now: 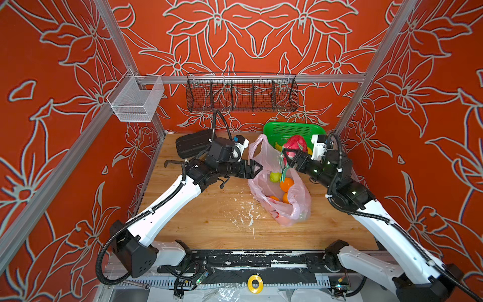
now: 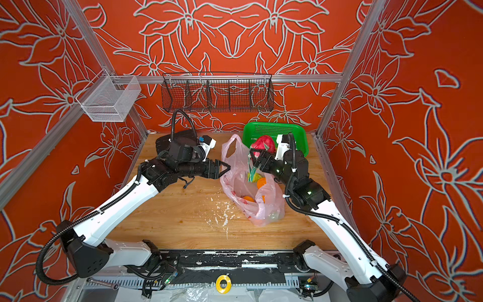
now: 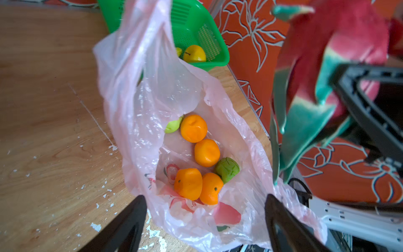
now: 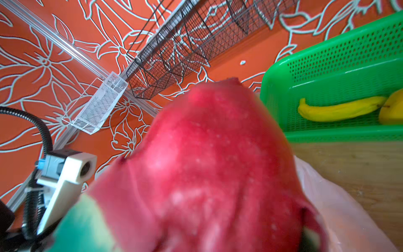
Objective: Untie the knot of the plastic bag and take out the fruit
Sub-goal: Place the fruit in the basket.
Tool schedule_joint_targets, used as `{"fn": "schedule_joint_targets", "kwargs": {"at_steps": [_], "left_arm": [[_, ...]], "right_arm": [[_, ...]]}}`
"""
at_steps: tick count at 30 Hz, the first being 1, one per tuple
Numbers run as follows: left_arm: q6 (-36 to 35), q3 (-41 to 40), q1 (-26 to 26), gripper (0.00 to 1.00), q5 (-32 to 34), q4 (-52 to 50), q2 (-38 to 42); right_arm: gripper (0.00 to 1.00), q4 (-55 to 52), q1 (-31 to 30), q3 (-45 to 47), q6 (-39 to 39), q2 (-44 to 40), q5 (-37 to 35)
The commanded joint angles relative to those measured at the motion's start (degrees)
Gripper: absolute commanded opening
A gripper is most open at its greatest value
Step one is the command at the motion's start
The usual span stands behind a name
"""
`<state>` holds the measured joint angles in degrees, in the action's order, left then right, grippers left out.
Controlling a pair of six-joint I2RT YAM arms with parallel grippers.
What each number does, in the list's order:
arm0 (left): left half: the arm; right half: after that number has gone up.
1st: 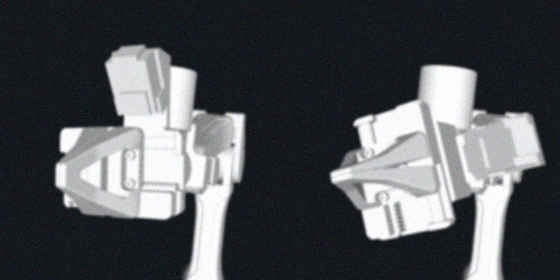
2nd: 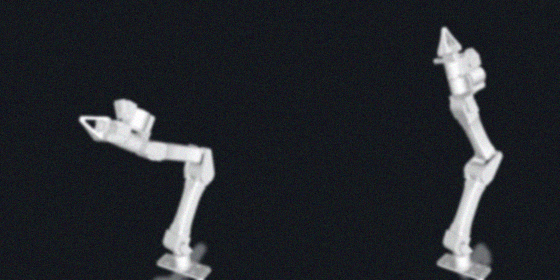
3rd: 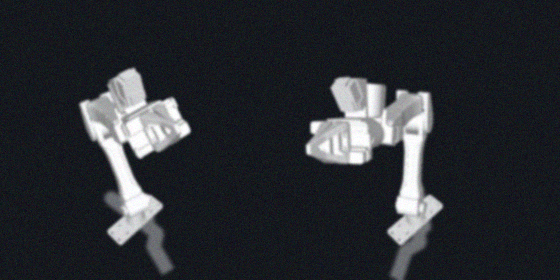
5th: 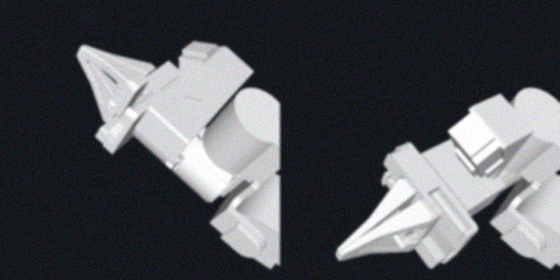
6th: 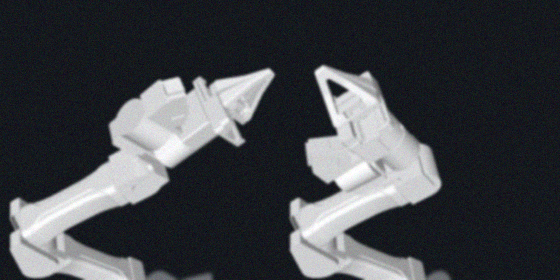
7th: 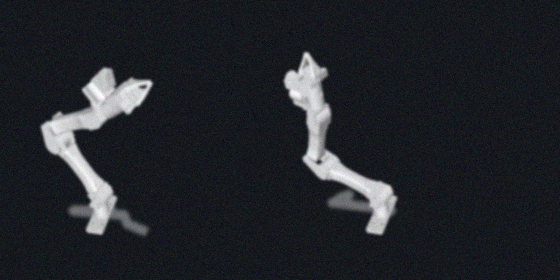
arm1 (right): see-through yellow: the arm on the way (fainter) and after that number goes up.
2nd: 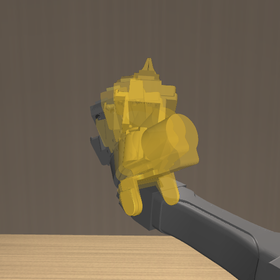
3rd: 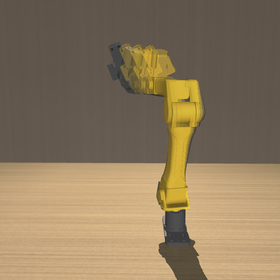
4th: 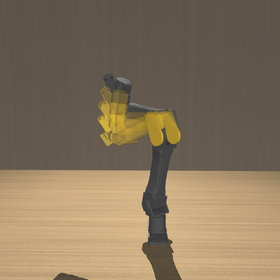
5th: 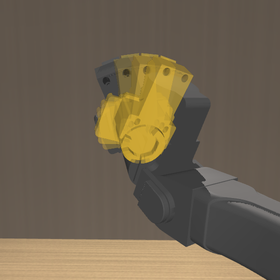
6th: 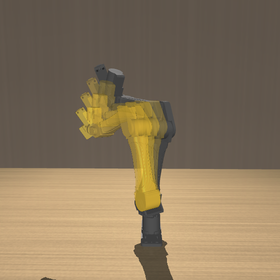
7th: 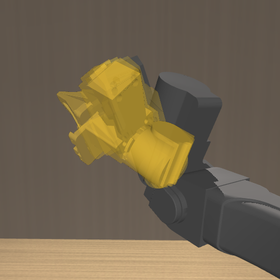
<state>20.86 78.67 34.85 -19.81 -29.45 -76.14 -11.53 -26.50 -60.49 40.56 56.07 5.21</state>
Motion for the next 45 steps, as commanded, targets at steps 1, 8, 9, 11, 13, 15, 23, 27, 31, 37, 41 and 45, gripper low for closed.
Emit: {"fn": "schedule_joint_targets", "kwargs": {"at_steps": [1, 8, 9, 11, 13, 15, 23, 27, 31, 37, 41, 45], "left_arm": [[-3.9, 3.6, 2.9, 0.89, -1.0, 1.0, 0.8], [-5.2, 4.1, 7.6, 0.99, 1.6, 1.6, 0.8], [-5.4, 4.2, 8.2, 0.98, 2.1, 1.4, 0.8], [-5.6, 4.2, 8.9, 0.98, 3.1, 1.0, 1.0], [-5.8, 4.0, 9.4, 0.98, 3.5, 0.7, 1.3], [-5.9, 3.8, 9.7, 0.97, 4.1, 0.4, 1.7], [-5.4, 1.5, 9.8, 0.97, 6.5, -0.2, 4.1], [-4.6, 0.5, 9.8, 0.97, 8.1, -0.5, 4.7], [-4.3, 0.7, 9.8, 0.97, 8.9, -0.8, 4.5], [-4.0, 1.4, 9.9, 0.97, 10.3, -1.5, 3.5], [-3.4, 1.9, 9.8, 0.97, 10.9, -2.0, 2.9], [-2.7, 2.5, 9.8, 0.97, 11.6, -3.4, 2.7]], "right_arm": [[0.52, -3.3, 2.8, -5.3, -4.8, 1.1, -1.9], [0.52, -5.6, 11.4, -12.8, -3.9, 9.1, 3.8], [0.52, -5.9, 12.8, -13.9, -3.4, 10.6, 4.5], [0.52, -5.5, 14.8, -15.4, -2.8, 13.7, 5.5], [0.52, -4.6, 16.6, -16.5, -2.4, 16.7, 5.8], [0.52, -2.6, 18.1, -16.6, -2.2, 19.0, 6.0], [0.51, 4.7, 24.8, -19.0, 0.0, 30.9, 9.0], [0.51, 5.3, 27.1, -23.3, 0.9, 38.4, 9.8], [0.50, 5.6, 28.8, -28.1, 1.5, 45.9, 10.3], [0.50, 1.6, 29.6, -40.1, -2.6, 58.2, 8.7], [0.50, -4.1, 29.9, -51.7, -5.0, 67.7, 8.5], [0.52, -8.7, 30.1, -61.7, -5.8, 75.8, 8.9]]}}
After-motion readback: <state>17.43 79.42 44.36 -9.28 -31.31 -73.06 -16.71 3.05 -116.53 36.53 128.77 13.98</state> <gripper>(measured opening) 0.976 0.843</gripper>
